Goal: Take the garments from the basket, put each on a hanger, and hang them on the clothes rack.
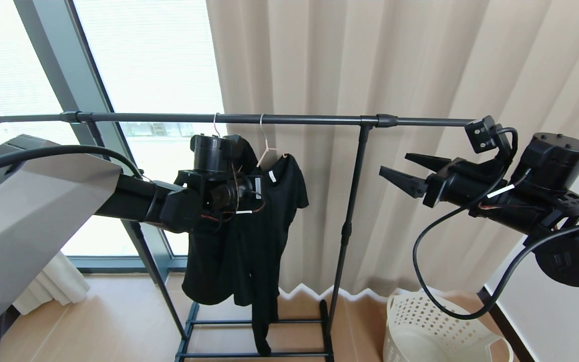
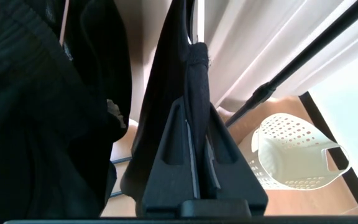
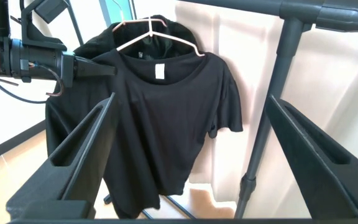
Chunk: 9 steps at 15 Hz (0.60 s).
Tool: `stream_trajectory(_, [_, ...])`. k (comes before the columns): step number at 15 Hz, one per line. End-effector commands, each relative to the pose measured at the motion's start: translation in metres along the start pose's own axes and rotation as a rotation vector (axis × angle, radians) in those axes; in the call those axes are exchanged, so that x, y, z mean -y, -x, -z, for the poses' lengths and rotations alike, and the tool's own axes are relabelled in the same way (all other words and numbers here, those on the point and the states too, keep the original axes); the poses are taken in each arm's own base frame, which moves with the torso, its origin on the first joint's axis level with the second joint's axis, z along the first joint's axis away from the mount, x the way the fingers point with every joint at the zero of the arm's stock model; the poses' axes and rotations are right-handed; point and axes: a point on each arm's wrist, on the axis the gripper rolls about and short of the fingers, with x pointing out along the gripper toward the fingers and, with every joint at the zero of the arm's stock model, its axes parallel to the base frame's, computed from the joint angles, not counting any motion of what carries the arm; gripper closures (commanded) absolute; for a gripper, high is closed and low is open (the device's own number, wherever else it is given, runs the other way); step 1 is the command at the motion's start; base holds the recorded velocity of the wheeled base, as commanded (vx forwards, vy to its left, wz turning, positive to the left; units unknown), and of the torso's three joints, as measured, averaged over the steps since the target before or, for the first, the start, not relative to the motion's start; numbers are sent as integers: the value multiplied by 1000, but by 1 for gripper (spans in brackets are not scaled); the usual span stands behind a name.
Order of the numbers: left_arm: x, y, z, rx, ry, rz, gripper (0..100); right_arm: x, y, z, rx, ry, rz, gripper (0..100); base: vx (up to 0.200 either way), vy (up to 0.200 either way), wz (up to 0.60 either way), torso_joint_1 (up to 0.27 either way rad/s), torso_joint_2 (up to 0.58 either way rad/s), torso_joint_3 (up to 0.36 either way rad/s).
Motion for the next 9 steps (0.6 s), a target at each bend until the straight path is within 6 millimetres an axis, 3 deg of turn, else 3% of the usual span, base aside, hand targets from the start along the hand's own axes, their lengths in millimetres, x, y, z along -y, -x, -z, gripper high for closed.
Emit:
stream_trajectory(1, [0, 1, -1, 1, 0, -1, 100, 0, 0, 1, -3, 0, 0, 0, 0, 0, 0, 0, 0, 0])
stream_trajectory(2, [0, 1, -1, 1, 0, -1, 100, 0, 0, 1, -3, 0, 0, 0, 0, 0, 0, 0, 0, 0])
stream_trajectory(3, [0, 2, -1, 1, -2, 0, 0, 0, 0, 1, -3, 0, 0, 0, 0, 0, 0, 0, 0, 0])
stream_trajectory(6, [0, 3, -3, 6, -1, 1, 0, 0, 0, 1, -3, 0, 0, 0, 0, 0, 0, 0, 0, 0])
stream_trajectory(9, [2, 26, -17, 39, 0, 8, 0, -1, 1, 0, -2, 1, 0, 0, 0, 0, 0, 0, 0, 0])
